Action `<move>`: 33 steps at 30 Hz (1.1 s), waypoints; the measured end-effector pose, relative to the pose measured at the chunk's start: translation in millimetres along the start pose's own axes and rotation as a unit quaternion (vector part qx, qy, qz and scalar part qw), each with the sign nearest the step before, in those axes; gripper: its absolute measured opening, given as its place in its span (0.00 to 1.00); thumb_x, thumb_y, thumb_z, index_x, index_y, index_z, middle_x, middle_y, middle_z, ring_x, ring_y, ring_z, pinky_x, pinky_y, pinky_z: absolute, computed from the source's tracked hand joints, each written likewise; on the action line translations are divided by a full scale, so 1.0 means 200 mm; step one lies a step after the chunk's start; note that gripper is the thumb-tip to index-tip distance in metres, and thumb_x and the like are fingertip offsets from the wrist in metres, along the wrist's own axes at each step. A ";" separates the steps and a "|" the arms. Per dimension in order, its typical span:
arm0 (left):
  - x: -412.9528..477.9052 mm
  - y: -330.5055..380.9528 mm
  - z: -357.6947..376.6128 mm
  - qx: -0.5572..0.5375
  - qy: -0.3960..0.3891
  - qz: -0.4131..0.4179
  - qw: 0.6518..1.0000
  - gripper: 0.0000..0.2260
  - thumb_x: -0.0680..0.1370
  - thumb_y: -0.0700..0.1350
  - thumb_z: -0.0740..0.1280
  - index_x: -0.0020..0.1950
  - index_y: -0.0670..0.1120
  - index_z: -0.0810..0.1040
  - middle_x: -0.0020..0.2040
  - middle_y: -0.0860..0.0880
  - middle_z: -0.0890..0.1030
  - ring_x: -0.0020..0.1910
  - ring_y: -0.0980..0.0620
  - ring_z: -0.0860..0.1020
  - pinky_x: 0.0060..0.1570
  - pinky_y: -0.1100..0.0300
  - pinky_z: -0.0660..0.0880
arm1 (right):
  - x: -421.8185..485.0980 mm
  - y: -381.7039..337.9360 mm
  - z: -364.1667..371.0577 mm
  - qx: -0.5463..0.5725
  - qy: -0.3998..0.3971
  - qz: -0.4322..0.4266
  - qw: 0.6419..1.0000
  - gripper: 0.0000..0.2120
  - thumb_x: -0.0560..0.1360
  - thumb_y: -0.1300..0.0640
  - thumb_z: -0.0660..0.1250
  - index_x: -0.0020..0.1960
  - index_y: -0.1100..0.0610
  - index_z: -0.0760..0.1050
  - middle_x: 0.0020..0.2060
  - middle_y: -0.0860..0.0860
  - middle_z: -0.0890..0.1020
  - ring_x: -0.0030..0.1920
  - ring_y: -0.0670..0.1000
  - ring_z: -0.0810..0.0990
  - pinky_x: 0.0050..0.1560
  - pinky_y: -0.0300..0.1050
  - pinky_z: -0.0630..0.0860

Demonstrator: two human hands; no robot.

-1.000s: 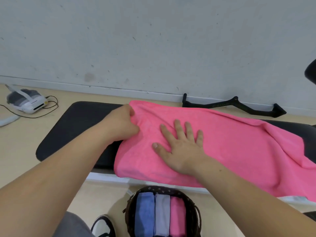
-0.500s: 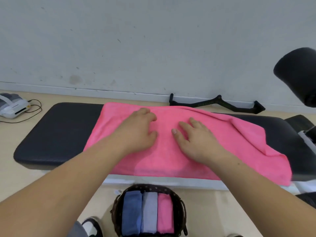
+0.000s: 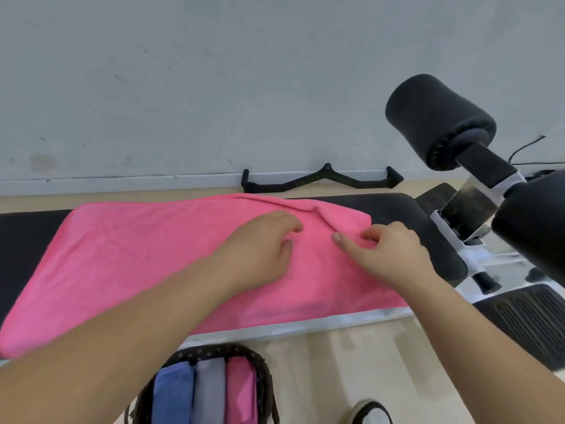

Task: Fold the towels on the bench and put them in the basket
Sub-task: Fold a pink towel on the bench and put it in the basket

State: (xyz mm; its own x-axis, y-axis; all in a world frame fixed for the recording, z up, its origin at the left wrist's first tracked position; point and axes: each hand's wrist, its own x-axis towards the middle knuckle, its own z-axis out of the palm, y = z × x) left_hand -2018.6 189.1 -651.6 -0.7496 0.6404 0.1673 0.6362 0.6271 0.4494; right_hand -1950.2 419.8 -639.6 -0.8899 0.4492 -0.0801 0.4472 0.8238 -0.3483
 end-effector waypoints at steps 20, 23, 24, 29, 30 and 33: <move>0.68 0.30 0.08 0.122 -0.210 0.026 0.970 0.09 0.72 0.41 0.67 0.51 0.51 0.77 0.42 0.55 0.77 0.44 0.50 0.77 0.38 0.55 0.75 | 0.05 0.13 0.05 0.010 0.006 -0.054 0.998 0.27 0.72 0.32 0.70 0.65 0.46 0.77 0.57 0.50 0.72 0.62 0.56 0.70 0.59 0.52 0.70; 0.67 0.30 0.00 0.146 -0.163 0.042 0.975 0.05 0.73 0.46 0.68 0.41 0.55 0.73 0.37 0.57 0.74 0.40 0.53 0.74 0.36 0.58 0.68 | 0.04 0.12 0.06 -0.005 0.006 -0.070 0.997 0.20 0.75 0.34 0.67 0.61 0.43 0.79 0.55 0.48 0.72 0.60 0.55 0.70 0.58 0.52 0.68; 0.68 0.31 -0.04 0.179 -0.143 0.049 0.972 0.06 0.74 0.48 0.68 0.39 0.54 0.71 0.37 0.57 0.73 0.41 0.52 0.74 0.35 0.58 0.67 | 0.04 0.12 0.06 -0.003 0.014 -0.072 0.997 0.17 0.76 0.35 0.66 0.58 0.44 0.79 0.53 0.48 0.72 0.59 0.55 0.70 0.58 0.52 0.68; 0.79 0.38 -0.11 0.272 -0.021 0.076 0.959 0.04 0.76 0.50 0.65 0.45 0.51 0.73 0.41 0.53 0.74 0.45 0.45 0.77 0.37 0.55 0.68 | 0.05 0.15 0.06 0.112 0.070 -0.065 0.989 0.19 0.79 0.46 0.64 0.35 0.53 0.64 0.34 0.49 0.72 0.42 0.56 0.73 0.44 0.53 0.73; 0.83 0.40 -0.11 0.269 -0.002 0.068 0.961 0.04 0.76 0.49 0.65 0.47 0.49 0.74 0.43 0.51 0.75 0.45 0.44 0.77 0.38 0.54 0.70 | 0.06 0.16 0.06 0.155 0.079 -0.050 0.983 0.20 0.80 0.47 0.64 0.34 0.54 0.63 0.31 0.48 0.71 0.37 0.55 0.72 0.39 0.50 0.71; 0.95 0.43 -0.05 0.232 0.019 0.010 0.972 0.08 0.77 0.44 0.65 0.55 0.46 0.76 0.52 0.47 0.78 0.50 0.43 0.78 0.42 0.50 0.74 | 0.07 0.22 0.02 0.214 0.101 0.004 0.972 0.18 0.80 0.45 0.63 0.35 0.53 0.70 0.29 0.47 0.76 0.34 0.51 0.76 0.37 0.49 0.73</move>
State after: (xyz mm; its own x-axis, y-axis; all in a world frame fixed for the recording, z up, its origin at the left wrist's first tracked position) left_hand -2108.2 360.7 -571.8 -0.7364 0.6437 0.2084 0.6584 0.7526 0.0018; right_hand -1943.6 460.8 -660.1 -0.8310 0.5497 0.0849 0.3372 0.6194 -0.7090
